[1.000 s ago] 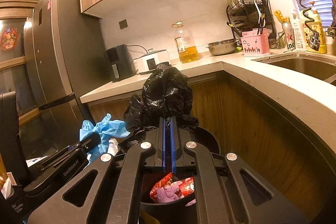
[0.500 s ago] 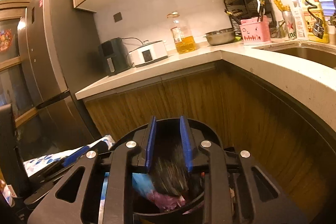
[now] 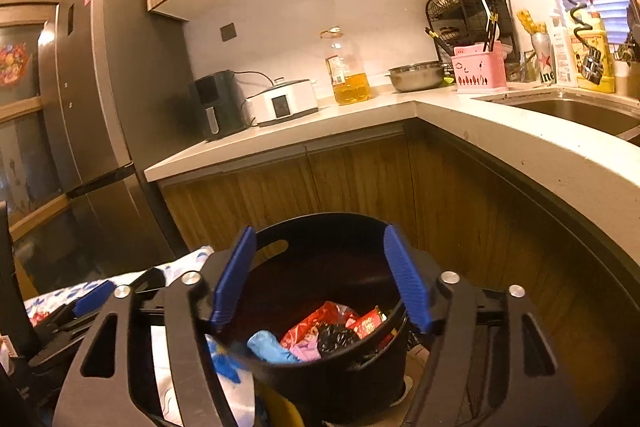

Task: Collect trash
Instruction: 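Move both tools back from the bin toward the table, then grasp the red-white plastic bag with the left tool while the right tool grasps the blue glove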

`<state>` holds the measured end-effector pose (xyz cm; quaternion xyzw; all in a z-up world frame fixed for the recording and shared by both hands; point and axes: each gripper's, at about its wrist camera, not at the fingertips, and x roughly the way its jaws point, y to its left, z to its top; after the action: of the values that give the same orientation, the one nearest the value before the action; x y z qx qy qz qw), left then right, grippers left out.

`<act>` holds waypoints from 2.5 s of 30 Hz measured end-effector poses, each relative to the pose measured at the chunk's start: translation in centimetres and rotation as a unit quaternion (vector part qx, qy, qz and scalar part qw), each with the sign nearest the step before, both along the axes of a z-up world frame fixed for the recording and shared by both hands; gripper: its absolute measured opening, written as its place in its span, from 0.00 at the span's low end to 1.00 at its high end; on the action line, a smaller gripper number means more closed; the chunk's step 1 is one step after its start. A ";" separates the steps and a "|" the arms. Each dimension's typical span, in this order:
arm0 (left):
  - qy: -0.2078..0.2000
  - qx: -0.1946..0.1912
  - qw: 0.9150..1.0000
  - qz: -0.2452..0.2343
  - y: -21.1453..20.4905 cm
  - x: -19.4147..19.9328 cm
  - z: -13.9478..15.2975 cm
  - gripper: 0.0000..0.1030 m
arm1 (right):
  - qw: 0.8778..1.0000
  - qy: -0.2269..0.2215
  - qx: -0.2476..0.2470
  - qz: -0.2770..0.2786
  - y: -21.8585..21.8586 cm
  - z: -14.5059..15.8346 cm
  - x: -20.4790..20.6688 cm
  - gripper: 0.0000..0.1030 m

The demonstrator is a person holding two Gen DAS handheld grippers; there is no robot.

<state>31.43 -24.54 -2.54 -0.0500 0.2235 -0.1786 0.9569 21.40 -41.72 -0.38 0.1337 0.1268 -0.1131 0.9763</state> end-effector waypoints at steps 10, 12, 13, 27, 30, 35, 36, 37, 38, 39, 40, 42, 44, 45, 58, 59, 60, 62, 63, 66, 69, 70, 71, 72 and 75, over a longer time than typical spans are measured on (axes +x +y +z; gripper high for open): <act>-0.020 0.016 0.995 0.100 7.8 -5.3 0.1 0.94 | 1.000 0.012 -0.012 0.027 4.8 -0.9 -3.0 0.78; -0.020 0.012 0.994 0.110 9.3 -6.2 0.0 0.94 | 0.999 0.010 -0.010 0.030 5.7 -1.0 -3.3 0.78; -0.020 0.012 0.993 0.117 10.3 -6.7 -0.1 0.94 | 0.999 0.010 -0.007 0.032 6.2 -1.0 -3.5 0.78; -0.014 0.022 0.975 0.221 20.7 -10.2 -0.8 0.94 | 0.994 0.017 -0.011 0.109 14.8 -1.5 -3.0 0.78; -0.014 0.022 0.970 0.243 22.7 -10.2 -1.0 0.94 | 0.991 0.019 -0.018 0.131 17.2 -1.8 -2.2 0.78; -0.015 0.028 0.960 0.278 25.8 -9.6 -1.4 0.94 | 0.987 0.024 -0.020 0.159 20.4 -2.5 -0.7 0.78; -0.014 0.028 0.958 0.284 26.5 -9.3 -1.6 0.94 | 0.986 0.026 -0.019 0.165 21.1 -2.7 -0.3 0.78; -0.012 0.027 0.957 0.288 27.1 -9.0 -1.7 0.94 | 0.985 0.027 -0.019 0.171 21.7 -2.8 -0.1 0.78; -0.010 0.027 0.955 0.294 27.5 -8.6 -1.8 0.94 | 0.984 0.028 -0.019 0.175 22.2 -2.9 0.2 0.78; -0.008 0.026 0.954 0.298 27.9 -8.3 -1.8 0.94 | 0.983 0.029 -0.020 0.180 22.9 -3.0 0.6 0.78; -0.004 0.022 0.953 0.301 28.6 -7.6 -1.9 0.94 | 0.982 0.030 -0.020 0.185 23.5 -3.1 1.0 0.78; -0.002 0.016 0.952 0.305 29.3 -6.6 -2.0 0.94 | 0.980 0.033 -0.019 0.194 24.5 -3.4 1.6 0.78; 0.000 0.016 0.952 0.306 29.8 -5.6 -2.1 0.94 | 0.979 0.037 -0.020 0.201 25.3 -3.7 2.2 0.78; -0.001 0.020 0.952 0.306 29.9 -4.9 -2.2 0.94 | 0.978 0.038 -0.022 0.205 25.8 -3.8 2.6 0.78; 0.072 0.008 0.957 0.279 32.1 0.8 -5.3 0.66 | 0.972 0.065 -0.025 0.224 29.9 -5.2 7.1 0.73; 0.078 0.002 0.958 0.276 32.3 0.9 -5.6 0.63 | 0.972 0.069 -0.026 0.225 30.2 -5.4 7.4 0.73; 0.082 -0.007 0.959 0.271 32.6 1.0 -5.8 0.59 | 0.971 0.072 -0.027 0.228 30.5 -5.6 7.6 0.73; 0.084 -0.019 0.961 0.263 32.9 1.0 -6.1 0.52 | 0.969 0.080 -0.029 0.234 31.1 -6.0 8.3 0.71; 0.084 -0.024 0.962 0.259 33.0 1.0 -6.2 0.45 | 0.967 0.085 -0.029 0.238 31.5 -6.2 8.6 0.71; 0.083 -0.036 0.963 0.253 33.2 0.9 -6.5 0.29 | 0.963 0.099 -0.031 0.249 32.7 -6.9 9.5 0.68; 0.079 -0.056 0.963 0.252 33.9 0.5 -6.5 0.20 | 0.959 0.113 -0.035 0.256 33.7 -7.6 10.2 0.64; 0.077 -0.063 0.963 0.250 34.0 0.3 -6.5 0.16 | 0.958 0.118 -0.035 0.260 34.1 -7.8 10.5 0.62; 0.075 -0.067 0.963 0.248 34.1 0.1 -6.5 0.15 | 0.957 0.121 -0.036 0.261 34.3 -8.0 10.7 0.61; 0.073 -0.071 0.964 0.244 34.2 0.0 -6.4 0.03 | 0.956 0.126 -0.040 0.263 34.6 -8.2 10.9 0.59; 0.066 -0.079 0.965 0.240 34.3 -0.4 -6.2 0.03 | 0.952 0.143 -0.048 0.268 35.2 -8.9 11.4 0.48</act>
<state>31.00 9.76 -8.73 -0.1892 0.2529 0.0430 0.9478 32.77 -6.51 -9.27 0.0304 0.2909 0.1288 0.9476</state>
